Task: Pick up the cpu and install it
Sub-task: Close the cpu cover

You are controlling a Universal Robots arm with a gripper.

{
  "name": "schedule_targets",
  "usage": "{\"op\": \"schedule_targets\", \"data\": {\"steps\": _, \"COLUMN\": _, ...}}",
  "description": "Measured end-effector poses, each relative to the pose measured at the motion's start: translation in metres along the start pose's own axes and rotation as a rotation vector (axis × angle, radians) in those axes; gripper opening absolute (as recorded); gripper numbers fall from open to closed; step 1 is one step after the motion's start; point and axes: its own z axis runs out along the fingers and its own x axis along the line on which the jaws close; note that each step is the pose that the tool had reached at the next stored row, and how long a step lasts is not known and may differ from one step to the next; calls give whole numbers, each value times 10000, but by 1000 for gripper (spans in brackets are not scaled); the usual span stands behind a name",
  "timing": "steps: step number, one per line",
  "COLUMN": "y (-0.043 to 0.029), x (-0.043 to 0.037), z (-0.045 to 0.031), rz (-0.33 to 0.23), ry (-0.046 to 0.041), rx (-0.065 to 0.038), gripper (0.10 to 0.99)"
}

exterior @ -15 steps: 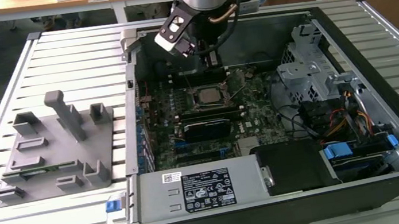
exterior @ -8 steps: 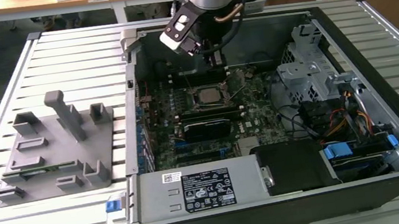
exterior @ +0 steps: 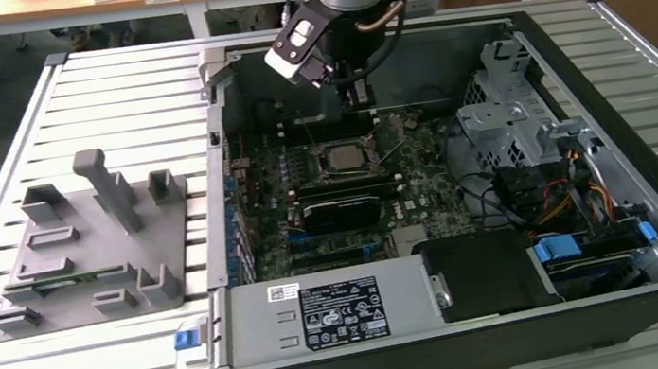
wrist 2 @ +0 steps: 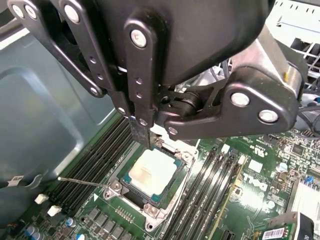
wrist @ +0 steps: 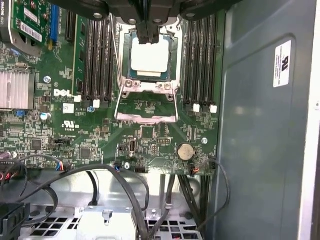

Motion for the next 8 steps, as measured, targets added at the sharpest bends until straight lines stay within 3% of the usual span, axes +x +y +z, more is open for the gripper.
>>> {"op": "schedule_targets", "data": {"steps": 3, "y": 20, "x": -1, "z": -3, "rz": -28, "ry": 2, "rx": 1, "gripper": 106}}
{"op": "schedule_targets", "data": {"steps": 8, "y": 130, "x": -11, "z": -2, "rz": -45, "ry": 2, "rx": 3, "gripper": 106}}
